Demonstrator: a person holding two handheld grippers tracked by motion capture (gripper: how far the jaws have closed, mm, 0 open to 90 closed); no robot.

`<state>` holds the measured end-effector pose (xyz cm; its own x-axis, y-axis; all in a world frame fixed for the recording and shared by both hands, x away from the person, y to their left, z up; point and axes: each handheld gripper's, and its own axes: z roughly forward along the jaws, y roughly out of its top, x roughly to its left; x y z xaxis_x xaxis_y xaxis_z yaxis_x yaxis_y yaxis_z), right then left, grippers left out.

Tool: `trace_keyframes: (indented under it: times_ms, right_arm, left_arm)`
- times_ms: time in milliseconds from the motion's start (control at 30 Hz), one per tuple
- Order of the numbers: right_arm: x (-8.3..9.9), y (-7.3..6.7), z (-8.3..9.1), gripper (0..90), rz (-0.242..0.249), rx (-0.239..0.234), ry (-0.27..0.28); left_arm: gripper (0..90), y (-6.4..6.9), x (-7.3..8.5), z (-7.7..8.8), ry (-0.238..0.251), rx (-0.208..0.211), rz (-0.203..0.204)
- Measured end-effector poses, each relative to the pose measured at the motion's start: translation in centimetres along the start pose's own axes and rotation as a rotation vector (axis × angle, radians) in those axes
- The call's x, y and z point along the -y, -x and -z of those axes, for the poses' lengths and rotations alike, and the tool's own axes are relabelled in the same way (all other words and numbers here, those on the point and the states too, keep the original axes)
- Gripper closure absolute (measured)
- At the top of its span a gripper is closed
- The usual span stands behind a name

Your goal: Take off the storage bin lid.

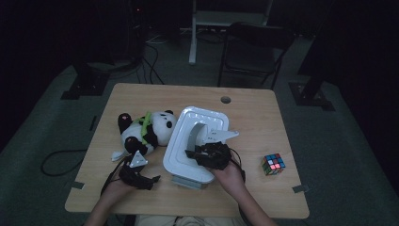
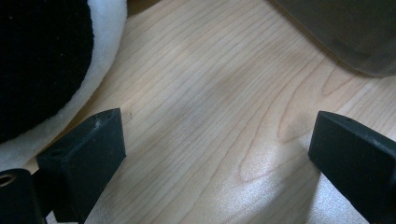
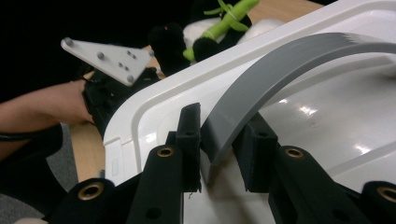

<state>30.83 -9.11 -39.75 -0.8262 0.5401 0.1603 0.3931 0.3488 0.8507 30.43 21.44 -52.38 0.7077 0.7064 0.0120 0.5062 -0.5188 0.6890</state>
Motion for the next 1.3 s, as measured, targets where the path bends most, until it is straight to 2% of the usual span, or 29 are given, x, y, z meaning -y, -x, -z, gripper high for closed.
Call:
trace_keyframes:
  times_ms: [167, 267, 300, 333, 367, 400, 467, 767, 1200, 1300]
  right_arm:
    - [-0.8, 0.0, 1.0, 72.7, 0.001, -0.011, 0.033]
    - [-1.1, 0.3, 1.5, 72.7, 0.004, 0.007, 0.049]
    - [-1.5, 0.7, 2.0, 72.7, 0.004, 0.03, 0.065]
    - [-1.5, 0.7, 2.0, 72.7, 0.004, 0.03, 0.065]
    - [-1.9, 1.3, 2.6, 72.7, 0.003, 0.065, 0.079]
    - [-1.9, 1.3, 2.6, 72.7, 0.003, 0.065, 0.079]
    - [-2.3, 2.0, 3.1, 72.7, 0.002, 0.093, 0.098]
    - [-3.4, 5.9, 5.3, 72.8, -0.036, 0.227, 0.155]
    - [-3.7, 11.8, 7.1, 72.8, -0.137, 0.359, 0.225]
    - [-3.6, 13.1, 7.4, 72.8, -0.155, 0.393, 0.227]
  left_arm:
    - [4.4, 0.0, 0.0, 0.0, 0.001, 0.0, 0.001]
    - [4.4, 0.0, 0.0, 0.0, 0.0, 0.001, 0.002]
    - [4.5, 0.0, 0.0, 0.0, 0.002, 0.001, 0.003]
    - [4.4, 0.0, 0.0, 0.0, 0.002, 0.001, 0.003]
    - [4.4, 0.0, 0.0, 0.0, 0.001, 0.001, 0.002]
    - [4.4, 0.0, 0.0, 0.0, 0.0, 0.001, 0.0]
    - [4.4, 0.0, 0.0, 0.0, 0.0, 0.001, 0.001]
    - [4.4, 0.0, 0.0, 0.0, 0.0, 0.001, 0.001]
    - [4.5, 0.0, 0.0, 0.0, 0.003, 0.0, 0.002]
    - [4.4, 0.0, 0.0, 0.0, 0.001, 0.0, 0.001]
